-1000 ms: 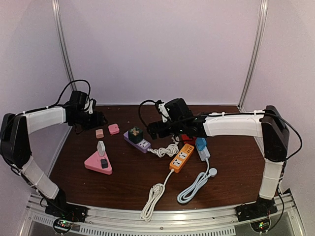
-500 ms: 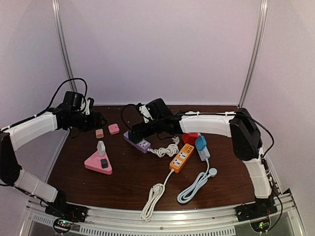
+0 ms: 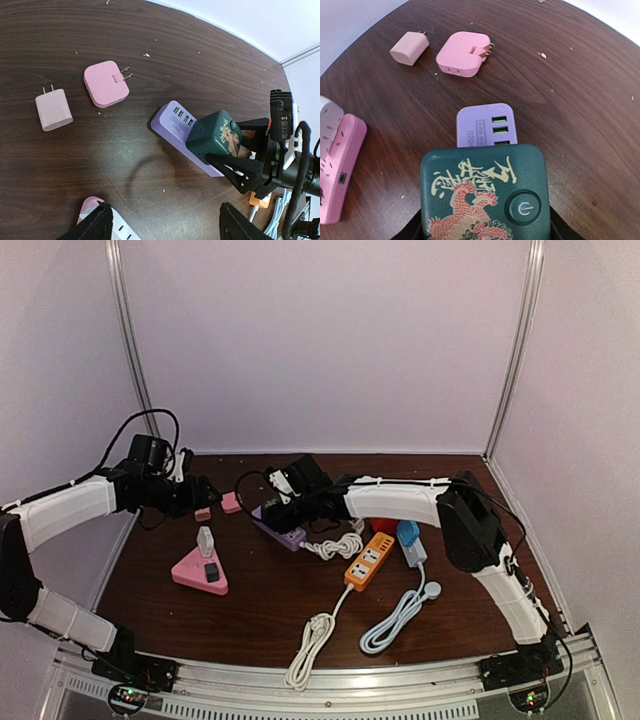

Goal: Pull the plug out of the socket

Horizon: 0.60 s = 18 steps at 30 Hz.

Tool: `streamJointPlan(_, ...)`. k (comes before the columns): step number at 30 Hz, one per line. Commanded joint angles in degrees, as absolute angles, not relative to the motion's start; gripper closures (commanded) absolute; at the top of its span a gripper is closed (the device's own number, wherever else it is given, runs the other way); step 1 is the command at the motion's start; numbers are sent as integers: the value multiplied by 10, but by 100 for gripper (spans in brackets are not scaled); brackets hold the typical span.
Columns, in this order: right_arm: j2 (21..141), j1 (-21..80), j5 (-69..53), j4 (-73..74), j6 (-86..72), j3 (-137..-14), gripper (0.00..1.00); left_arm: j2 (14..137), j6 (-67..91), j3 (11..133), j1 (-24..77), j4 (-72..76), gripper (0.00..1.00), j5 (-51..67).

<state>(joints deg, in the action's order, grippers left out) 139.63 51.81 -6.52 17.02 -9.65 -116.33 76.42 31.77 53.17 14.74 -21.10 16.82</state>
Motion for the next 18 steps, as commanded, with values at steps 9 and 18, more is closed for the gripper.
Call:
streamJointPlan(9, 1269, 535, -20, 83, -119, -962, 78, 824, 429, 505, 215, -64, 57, 215)
streamJointPlan(18, 1164, 553, -11, 2, -175, -792, 79, 916, 479, 535, 282, -9, 95, 193)
